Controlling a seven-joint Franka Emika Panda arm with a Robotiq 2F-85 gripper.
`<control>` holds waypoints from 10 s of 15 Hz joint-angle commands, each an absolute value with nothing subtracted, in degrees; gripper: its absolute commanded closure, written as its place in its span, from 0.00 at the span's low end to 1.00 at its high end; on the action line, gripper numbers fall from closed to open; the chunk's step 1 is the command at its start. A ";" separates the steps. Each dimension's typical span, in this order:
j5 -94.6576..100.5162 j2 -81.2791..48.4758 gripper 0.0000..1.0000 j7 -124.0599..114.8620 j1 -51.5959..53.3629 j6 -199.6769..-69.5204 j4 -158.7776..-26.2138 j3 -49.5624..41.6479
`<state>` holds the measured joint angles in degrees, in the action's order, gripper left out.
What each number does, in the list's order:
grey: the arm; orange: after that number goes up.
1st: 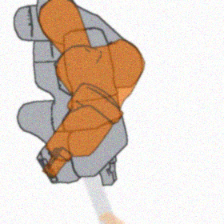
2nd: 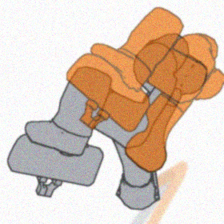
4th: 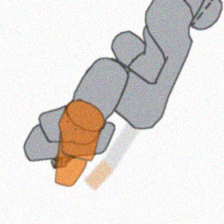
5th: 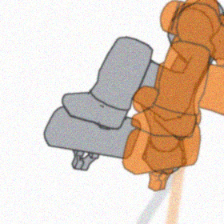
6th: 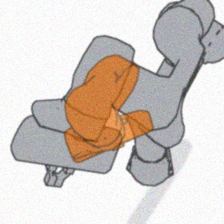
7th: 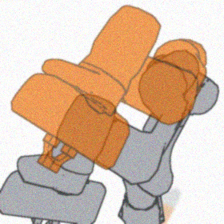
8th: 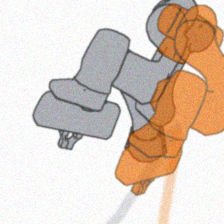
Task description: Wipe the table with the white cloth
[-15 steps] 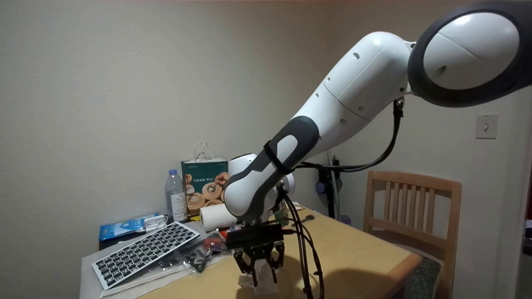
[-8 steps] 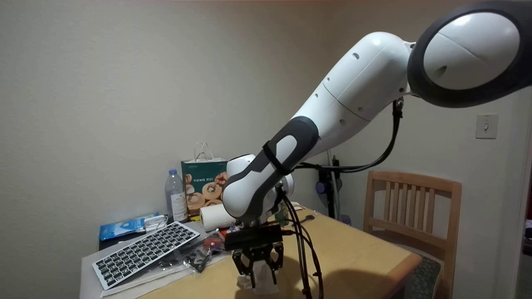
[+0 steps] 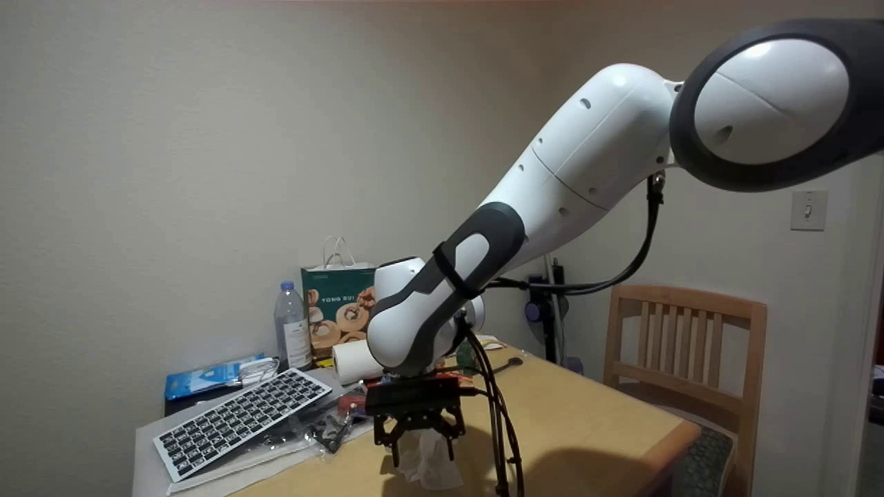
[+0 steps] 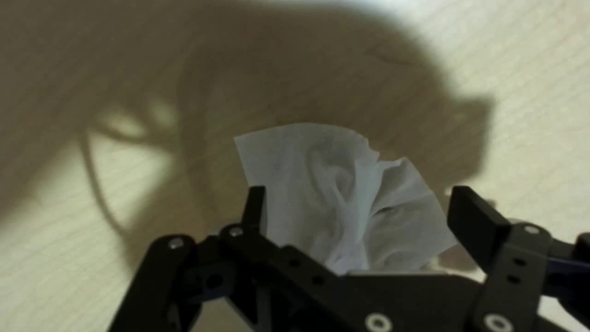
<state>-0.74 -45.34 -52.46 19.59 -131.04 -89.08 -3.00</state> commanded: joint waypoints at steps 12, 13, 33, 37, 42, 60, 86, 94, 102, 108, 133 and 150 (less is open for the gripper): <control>-3.79 -49.28 0.99 -49.20 14.29 -126.72 -83.55 -0.03; -4.61 -48.46 1.00 -46.45 13.13 -123.40 -84.13 1.44; -11.25 -50.24 0.98 -43.58 6.50 -122.84 -81.86 -1.15; -10.71 -49.88 1.00 -43.94 7.62 -120.72 -82.09 -1.27; -12.60 -48.45 1.00 -48.87 6.67 -119.05 -84.79 -2.54; -17.77 -47.88 1.00 -58.13 1.57 -121.36 -89.28 -4.85; -25.82 -54.01 0.98 -71.29 -15.84 -122.00 -76.26 -9.18; -24.64 -48.62 1.00 -80.87 -15.13 -124.69 -88.64 -15.27; -24.03 -48.67 1.00 -80.10 -16.06 -123.66 -87.70 -14.99; -9.37 -45.36 1.00 -81.06 -4.63 -126.78 -95.56 -16.00; 17.86 -41.03 1.00 -77.99 12.60 -128.51 -102.83 -12.72; 35.72 -42.26 1.00 -73.64 24.50 -124.42 -102.21 -6.07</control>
<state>32.08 -41.24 -76.07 22.98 -123.98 -102.73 -7.94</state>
